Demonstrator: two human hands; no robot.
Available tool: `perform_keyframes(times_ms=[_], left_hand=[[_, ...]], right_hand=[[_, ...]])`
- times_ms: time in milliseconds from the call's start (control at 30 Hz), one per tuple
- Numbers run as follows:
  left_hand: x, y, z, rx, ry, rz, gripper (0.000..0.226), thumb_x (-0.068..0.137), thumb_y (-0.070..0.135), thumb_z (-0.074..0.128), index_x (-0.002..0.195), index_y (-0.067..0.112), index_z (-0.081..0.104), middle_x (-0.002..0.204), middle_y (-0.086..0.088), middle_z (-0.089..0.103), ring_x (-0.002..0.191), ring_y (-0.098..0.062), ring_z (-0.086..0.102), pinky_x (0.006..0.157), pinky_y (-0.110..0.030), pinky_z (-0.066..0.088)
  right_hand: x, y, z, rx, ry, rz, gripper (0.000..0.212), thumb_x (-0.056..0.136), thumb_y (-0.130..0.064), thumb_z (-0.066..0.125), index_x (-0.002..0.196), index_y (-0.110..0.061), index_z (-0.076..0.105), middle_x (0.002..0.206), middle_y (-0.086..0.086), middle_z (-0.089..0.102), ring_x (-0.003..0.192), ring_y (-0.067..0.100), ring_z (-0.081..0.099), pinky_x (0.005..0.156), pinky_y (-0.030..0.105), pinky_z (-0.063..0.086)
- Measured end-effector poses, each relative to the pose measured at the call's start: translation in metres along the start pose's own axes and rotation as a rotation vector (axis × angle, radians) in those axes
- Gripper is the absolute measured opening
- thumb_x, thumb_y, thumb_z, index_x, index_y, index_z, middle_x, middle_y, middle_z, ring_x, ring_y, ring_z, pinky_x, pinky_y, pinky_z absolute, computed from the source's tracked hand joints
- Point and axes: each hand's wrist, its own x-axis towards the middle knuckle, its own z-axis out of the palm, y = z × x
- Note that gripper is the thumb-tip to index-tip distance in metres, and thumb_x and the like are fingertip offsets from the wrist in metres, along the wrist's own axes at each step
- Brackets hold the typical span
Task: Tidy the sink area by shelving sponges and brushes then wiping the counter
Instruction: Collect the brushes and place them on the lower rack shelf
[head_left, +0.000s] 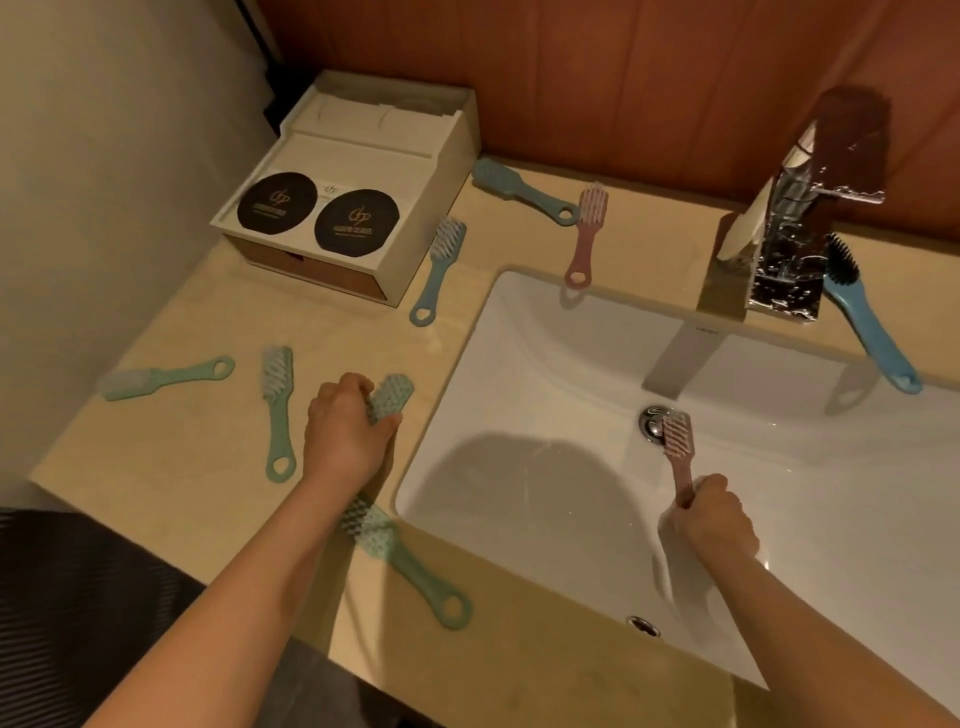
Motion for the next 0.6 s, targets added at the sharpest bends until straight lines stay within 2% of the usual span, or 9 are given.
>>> perform_keyframes(times_ms=[67, 133, 233, 333, 400, 500, 600], left_hand=[[0.002, 0.001, -0.002, -0.023, -0.008, 0.032, 0.037, 0.081, 0.021, 0.069, 0.112, 0.005, 0.056, 0.114, -0.022, 0.052, 0.109, -0.038, 0.048, 0.091, -0.038, 0.038], [0.000, 0.006, -0.005, -0.093, 0.008, 0.097, 0.034, 0.081, 0.017, 0.067, 0.111, 0.007, 0.056, 0.113, -0.019, 0.049, 0.109, -0.036, 0.047, 0.091, -0.034, 0.036], [-0.007, 0.020, -0.015, -0.213, 0.047, 0.222, 0.028, 0.084, 0.013, 0.063, 0.109, 0.010, 0.051, 0.106, -0.009, 0.047, 0.095, -0.025, 0.048, 0.072, -0.024, 0.030], [-0.019, 0.041, -0.027, -0.268, -0.004, 0.391, 0.023, 0.088, 0.018, 0.058, 0.107, 0.017, 0.045, 0.092, -0.001, 0.055, 0.079, -0.020, 0.051, 0.063, -0.031, 0.031], [-0.030, 0.060, -0.033, -0.290, -0.106, 0.447, 0.022, 0.090, 0.021, 0.056, 0.106, 0.022, 0.042, 0.086, -0.002, 0.059, 0.075, -0.022, 0.055, 0.062, -0.039, 0.041], [-0.048, 0.090, -0.036, -0.396, -0.270, 0.402, 0.021, 0.089, 0.023, 0.059, 0.100, 0.026, 0.042, 0.089, -0.002, 0.063, 0.077, -0.020, 0.062, 0.065, -0.042, 0.052], [-0.060, 0.116, -0.026, -0.616, -0.391, 0.275, 0.023, 0.088, 0.021, 0.061, 0.098, 0.024, 0.041, 0.093, -0.003, 0.063, 0.068, -0.016, 0.063, 0.070, -0.041, 0.055]], right_hand=[[0.001, 0.000, -0.002, 0.005, -0.034, -0.010, 0.011, 0.089, -0.017, 0.052, 0.096, -0.010, 0.054, 0.087, 0.010, 0.056, 0.077, 0.030, 0.053, 0.064, 0.033, 0.040], [0.001, 0.000, -0.003, 0.056, -0.048, -0.047, 0.007, 0.089, -0.019, 0.053, 0.087, -0.013, 0.057, 0.082, 0.009, 0.058, 0.073, 0.028, 0.052, 0.062, 0.031, 0.038], [-0.008, 0.000, -0.008, 0.247, -0.050, -0.097, 0.016, 0.091, -0.021, 0.052, 0.078, -0.013, 0.058, 0.081, 0.010, 0.062, 0.072, 0.027, 0.051, 0.058, 0.030, 0.034], [-0.029, -0.003, -0.024, 0.528, -0.075, -0.153, 0.025, 0.091, -0.017, 0.051, 0.069, -0.011, 0.058, 0.067, 0.008, 0.054, 0.064, 0.025, 0.045, 0.056, 0.031, 0.030], [-0.046, -0.007, -0.038, 0.682, -0.098, -0.191, 0.021, 0.092, -0.015, 0.051, 0.074, -0.010, 0.061, 0.065, 0.006, 0.051, 0.063, 0.021, 0.043, 0.058, 0.030, 0.032], [-0.069, -0.013, -0.057, 0.828, -0.176, -0.285, 0.019, 0.093, -0.018, 0.052, 0.077, -0.012, 0.062, 0.063, 0.000, 0.047, 0.062, 0.016, 0.041, 0.063, 0.026, 0.034], [-0.085, -0.016, -0.071, 0.942, -0.222, -0.343, 0.018, 0.092, -0.023, 0.054, 0.082, -0.012, 0.065, 0.064, -0.002, 0.049, 0.066, 0.013, 0.047, 0.071, 0.024, 0.042]])
